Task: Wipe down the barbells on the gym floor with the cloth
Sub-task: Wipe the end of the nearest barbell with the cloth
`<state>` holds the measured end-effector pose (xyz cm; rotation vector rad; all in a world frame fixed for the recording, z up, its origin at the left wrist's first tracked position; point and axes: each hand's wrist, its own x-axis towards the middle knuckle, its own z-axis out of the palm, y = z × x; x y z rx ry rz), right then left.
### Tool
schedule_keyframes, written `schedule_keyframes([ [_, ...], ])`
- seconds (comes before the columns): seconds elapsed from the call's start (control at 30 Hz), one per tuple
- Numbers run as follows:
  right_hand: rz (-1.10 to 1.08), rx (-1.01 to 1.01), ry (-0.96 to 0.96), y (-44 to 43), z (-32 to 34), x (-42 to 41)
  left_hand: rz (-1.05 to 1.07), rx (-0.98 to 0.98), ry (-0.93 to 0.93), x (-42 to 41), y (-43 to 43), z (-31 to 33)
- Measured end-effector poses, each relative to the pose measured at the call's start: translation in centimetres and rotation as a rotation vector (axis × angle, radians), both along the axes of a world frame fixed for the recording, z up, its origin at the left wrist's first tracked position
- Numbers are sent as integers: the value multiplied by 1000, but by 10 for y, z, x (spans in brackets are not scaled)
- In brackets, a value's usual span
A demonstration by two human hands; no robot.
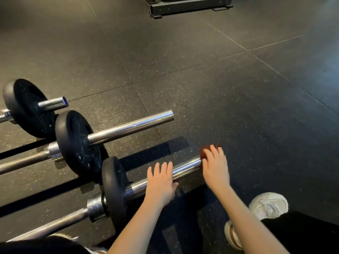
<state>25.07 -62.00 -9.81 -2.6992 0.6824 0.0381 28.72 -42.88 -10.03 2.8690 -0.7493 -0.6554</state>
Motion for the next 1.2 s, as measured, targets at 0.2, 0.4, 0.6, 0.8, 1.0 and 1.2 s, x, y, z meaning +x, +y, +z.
schedule_keyframes([
  [0.2, 80, 14, 70, -38, 5, 12, 2, -6, 14, 0, -2, 2],
  [0.4, 78, 18, 10, 10, 3, 6, 31, -7, 2, 0, -2, 1],
  [0.6, 129, 0, 86, -33, 12, 17, 5, -28, 10, -4, -1, 3],
  [0.8, 143, 41, 56, 8, 7, 2, 18, -61, -7, -8, 1, 0],
  [1.0, 80, -30, 106, -28, 12, 10, 8, -112, -6, -15, 3, 4],
  [1.2, 132, 42, 46, 7, 9, -20, 16, -114, -18, -24, 3, 5],
])
